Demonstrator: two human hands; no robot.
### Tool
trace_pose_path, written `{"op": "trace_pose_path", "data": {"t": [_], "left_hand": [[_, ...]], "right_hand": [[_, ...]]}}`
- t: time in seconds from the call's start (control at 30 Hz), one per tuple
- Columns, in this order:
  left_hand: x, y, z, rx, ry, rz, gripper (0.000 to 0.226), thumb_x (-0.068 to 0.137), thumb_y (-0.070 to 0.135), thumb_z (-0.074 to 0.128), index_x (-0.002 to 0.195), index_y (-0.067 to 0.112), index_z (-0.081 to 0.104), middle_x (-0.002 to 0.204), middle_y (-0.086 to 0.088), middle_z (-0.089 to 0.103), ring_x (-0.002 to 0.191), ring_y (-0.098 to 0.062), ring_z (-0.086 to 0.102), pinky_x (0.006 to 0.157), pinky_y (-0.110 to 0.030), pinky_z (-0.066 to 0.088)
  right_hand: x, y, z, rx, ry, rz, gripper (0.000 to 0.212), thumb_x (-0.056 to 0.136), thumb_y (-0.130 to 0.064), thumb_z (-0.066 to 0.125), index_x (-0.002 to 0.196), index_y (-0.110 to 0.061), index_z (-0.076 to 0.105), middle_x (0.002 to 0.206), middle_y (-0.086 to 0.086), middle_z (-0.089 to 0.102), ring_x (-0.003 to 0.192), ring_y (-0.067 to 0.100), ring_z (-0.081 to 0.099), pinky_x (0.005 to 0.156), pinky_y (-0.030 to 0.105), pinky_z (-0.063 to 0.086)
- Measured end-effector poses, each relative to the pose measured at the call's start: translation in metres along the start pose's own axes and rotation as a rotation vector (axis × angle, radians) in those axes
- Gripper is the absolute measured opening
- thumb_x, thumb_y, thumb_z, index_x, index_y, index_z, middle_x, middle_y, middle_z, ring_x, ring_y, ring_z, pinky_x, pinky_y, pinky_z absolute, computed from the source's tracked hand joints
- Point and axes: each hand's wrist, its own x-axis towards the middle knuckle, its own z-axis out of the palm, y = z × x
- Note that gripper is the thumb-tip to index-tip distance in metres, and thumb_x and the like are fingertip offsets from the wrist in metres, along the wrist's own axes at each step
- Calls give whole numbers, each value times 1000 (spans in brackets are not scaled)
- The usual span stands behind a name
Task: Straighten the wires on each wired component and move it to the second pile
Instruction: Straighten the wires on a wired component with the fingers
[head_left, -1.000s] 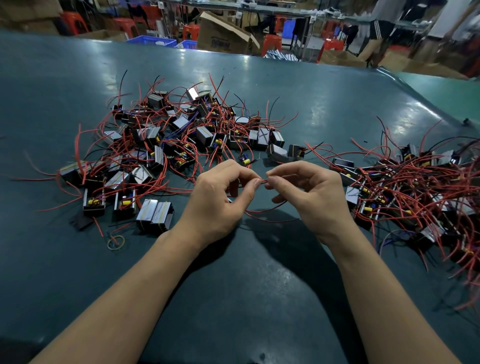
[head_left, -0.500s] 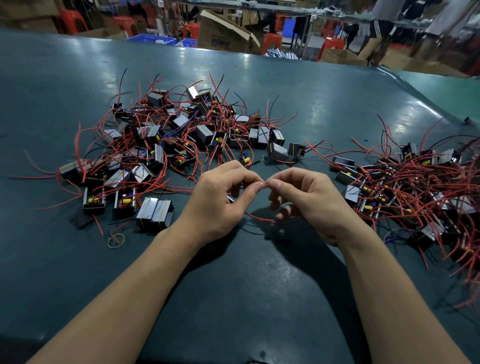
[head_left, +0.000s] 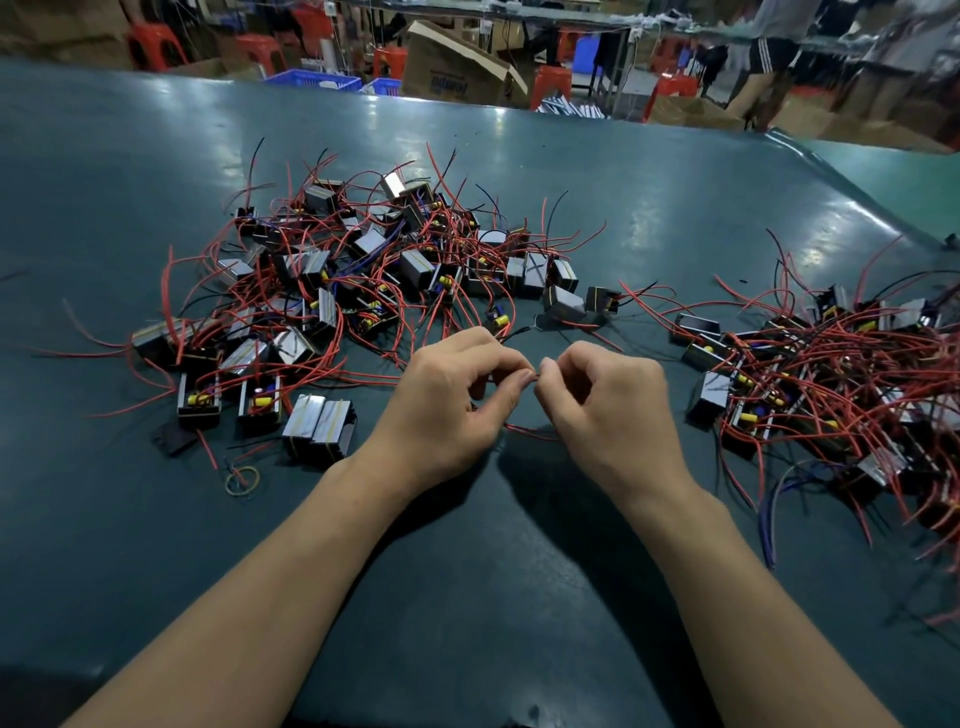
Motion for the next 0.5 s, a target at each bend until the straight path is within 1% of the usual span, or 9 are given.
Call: {"op": "trace_pose_path", "data": {"t": [0.07, 0.13, 0.17, 0.2, 0.27, 0.3, 0.37, 0.4, 0.5], "left_hand": [[1, -1, 0, 1, 35, -30, 5, 88, 7, 69, 87, 5, 73, 78, -5, 64, 66, -22, 58, 62, -34, 47], [1, -2, -1, -8, 70, -62, 4, 88, 8, 70, 85, 7, 73, 77, -4, 64, 66, -23, 58, 62, -34, 46], [2, -3, -1, -16, 78, -76, 4, 88, 8, 70, 85, 8, 73, 77, -4, 65, 66, -24, 58, 63, -34, 46], [2, -3, -1, -23, 78, -83, 4, 88, 9, 70, 85, 8, 73, 77, -5, 65, 66, -25, 59, 64, -35, 46], [1, -3, -1, -28, 63, -87, 4, 88, 9, 70, 86, 9, 73, 77, -5, 66, 67, -26, 60, 65, -37, 46], [1, -3, 0, -33, 51, -85, 4, 88, 9, 70, 86, 9, 73, 78, -5, 66, 68, -26, 60, 65, -38, 46], [1, -2, 0, -55, 34, -74, 4, 89, 9, 69, 87, 9, 73, 78, -4, 66, 68, -25, 60, 64, -39, 46], [0, -2, 0, -63, 30, -67, 5, 89, 10, 69, 87, 10, 73, 78, -4, 66, 69, -25, 60, 63, -39, 46], [0, -2, -1, -73, 24, -56, 5, 89, 11, 69, 87, 9, 73, 78, -5, 66, 68, -25, 60, 63, -41, 46]], "right_hand": [[1, 0, -4, -55, -8, -126, 30, 91, -25, 60, 67, -8, 59, 59, 3, 56, 56, 26, 50, 55, 40, 45], [4, 6, -11, -6, -84, -206, 19, 91, -21, 64, 77, -8, 65, 68, 2, 61, 61, 23, 55, 59, 40, 48], [6, 10, -16, 43, -107, -232, 9, 89, -16, 68, 84, -8, 68, 73, 1, 64, 64, 20, 58, 61, 37, 50], [8, 13, -20, 74, -105, -239, 9, 86, -11, 72, 94, -9, 70, 79, 1, 66, 67, 18, 60, 61, 29, 49], [10, 18, -23, 87, -107, -249, 31, 82, -5, 75, 112, -11, 69, 86, 1, 67, 68, 17, 61, 63, 19, 45], [11, 20, -22, 84, -115, -268, 34, 82, -4, 75, 115, -11, 70, 88, 3, 67, 68, 19, 62, 63, 22, 47], [12, 19, -20, 97, -119, -312, 25, 83, -6, 74, 108, -8, 75, 86, 7, 70, 68, 25, 65, 61, 36, 52], [13, 20, -19, 113, -107, -327, 19, 83, -7, 75, 101, -6, 77, 84, 8, 71, 68, 26, 66, 61, 40, 53], [14, 21, -21, 155, -142, -299, 14, 85, -15, 73, 92, -4, 78, 81, 8, 71, 69, 25, 66, 63, 39, 52]]}}
